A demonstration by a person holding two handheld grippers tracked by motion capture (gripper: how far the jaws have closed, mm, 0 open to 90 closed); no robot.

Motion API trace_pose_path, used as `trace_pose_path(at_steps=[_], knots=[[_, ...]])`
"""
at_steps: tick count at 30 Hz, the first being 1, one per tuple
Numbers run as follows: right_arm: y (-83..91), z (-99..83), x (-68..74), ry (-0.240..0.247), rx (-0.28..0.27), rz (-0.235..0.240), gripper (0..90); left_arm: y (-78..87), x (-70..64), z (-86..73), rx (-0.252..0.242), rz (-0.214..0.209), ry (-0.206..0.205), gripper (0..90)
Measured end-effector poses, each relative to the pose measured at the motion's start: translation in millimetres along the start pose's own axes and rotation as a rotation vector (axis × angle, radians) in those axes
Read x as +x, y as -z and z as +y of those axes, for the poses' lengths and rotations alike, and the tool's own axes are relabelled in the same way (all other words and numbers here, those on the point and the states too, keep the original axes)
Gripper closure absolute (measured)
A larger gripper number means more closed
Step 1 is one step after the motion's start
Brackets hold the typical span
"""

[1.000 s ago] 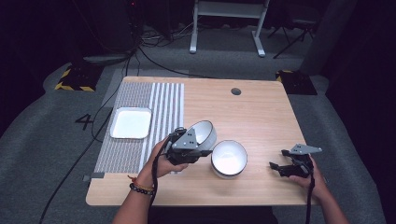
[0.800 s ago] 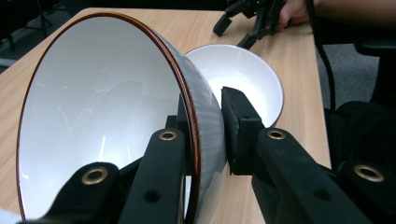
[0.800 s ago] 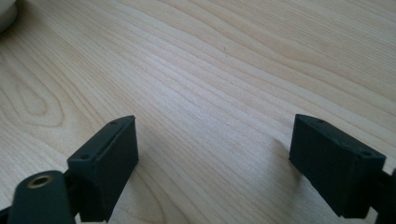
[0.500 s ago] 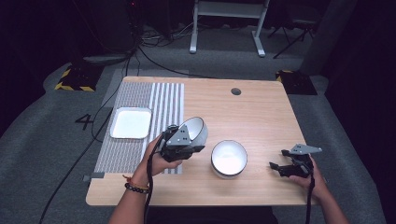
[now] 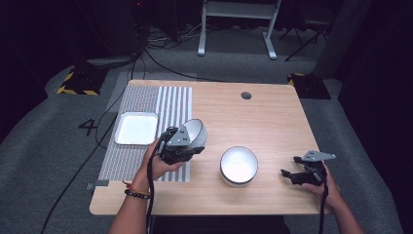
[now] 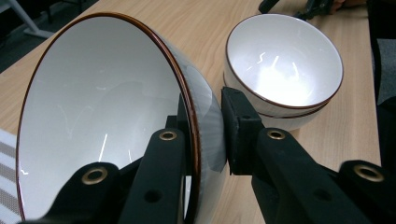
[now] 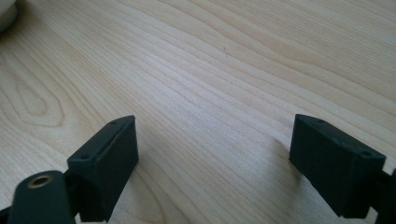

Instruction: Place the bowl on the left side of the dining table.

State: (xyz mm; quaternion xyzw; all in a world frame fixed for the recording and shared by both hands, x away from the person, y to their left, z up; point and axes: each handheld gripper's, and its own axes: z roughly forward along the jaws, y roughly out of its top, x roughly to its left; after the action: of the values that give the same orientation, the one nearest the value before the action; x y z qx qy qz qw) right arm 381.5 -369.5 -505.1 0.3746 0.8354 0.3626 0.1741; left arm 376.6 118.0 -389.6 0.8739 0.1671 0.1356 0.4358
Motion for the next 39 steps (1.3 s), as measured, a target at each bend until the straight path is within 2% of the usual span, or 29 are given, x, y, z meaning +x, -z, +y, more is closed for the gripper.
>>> trace_pose_path(at_steps=[4,5,6,7,8,11,12,13,15,16,17,18,19,20,22,25,31,33,34,39], knots=[[0.0,0.0,0.0,0.000,0.000,0.000,15.6,2.6,4.3,-2.7,0.007,0.007,0.014,78.2],[0.0,0.0,0.0,0.000,0.000,0.000,15.6,2.4,4.2,-3.5,-0.010,0.007,0.035,78.1],[0.0,0.0,-0.1,0.001,0.000,0.000,15.6,3.9,5.7,-4.5,-0.012,0.024,0.049,78.2],[0.0,0.0,-0.1,0.001,0.000,0.000,15.6,3.9,5.7,-4.5,-0.012,0.024,0.049,78.2],[0.0,0.0,0.0,0.000,0.000,0.000,15.6,5.0,7.6,-6.2,-0.012,0.030,0.067,78.2],[0.0,0.0,-0.1,0.001,0.000,0.000,15.6,6.6,10.1,-7.5,-0.002,0.042,0.066,78.2],[0.0,0.0,0.0,0.001,0.000,0.000,15.6,7.3,12.0,-9.6,-0.005,0.052,0.085,78.2],[0.0,0.0,0.0,0.000,0.000,0.000,15.6,8.8,14.4,-11.0,-0.005,0.068,0.084,78.2],[0.0,0.0,0.0,0.000,0.000,0.000,15.6,9.5,16.0,-12.5,0.003,0.059,0.088,78.1],[0.0,0.0,0.0,0.000,0.000,0.000,15.6,10.1,17.4,-14.6,-0.001,0.080,0.097,78.1],[0.0,0.0,0.0,0.000,0.000,0.000,15.6,10.1,17.4,-14.6,-0.001,0.080,0.097,78.2],[0.0,0.0,0.0,0.000,0.000,0.000,15.6,11.6,19.2,-17.2,0.000,0.107,0.086,78.2],[0.0,0.0,0.0,0.000,0.000,0.000,15.6,11.6,19.2,-17.2,0.000,0.107,0.086,78.2],[0.1,0.0,-0.1,0.002,0.000,0.001,15.6,12.8,20.7,-19.8,-0.003,0.120,0.107,78.1],[0.0,0.0,0.0,0.000,0.000,0.000,15.6,14.4,23.5,-21.9,0.011,0.142,0.101,78.2],[0.0,0.0,0.0,0.000,0.000,0.000,15.6,15.0,25.4,-24.1,0.020,0.141,0.110,78.1],[0.0,0.0,0.0,0.000,0.000,0.000,15.6,20.5,33.0,-31.2,0.031,0.175,0.119,78.2],[0.0,0.0,0.0,0.001,0.000,0.000,15.6,23.2,36.5,-34.2,0.049,0.198,0.127,78.2],[0.0,0.0,0.0,0.000,0.000,0.000,15.6,23.8,37.2,-35.3,0.054,0.191,0.137,78.2],[0.0,0.0,0.0,0.000,0.000,0.000,15.6,28.2,43.4,-41.2,0.050,0.213,0.154,78.2]])
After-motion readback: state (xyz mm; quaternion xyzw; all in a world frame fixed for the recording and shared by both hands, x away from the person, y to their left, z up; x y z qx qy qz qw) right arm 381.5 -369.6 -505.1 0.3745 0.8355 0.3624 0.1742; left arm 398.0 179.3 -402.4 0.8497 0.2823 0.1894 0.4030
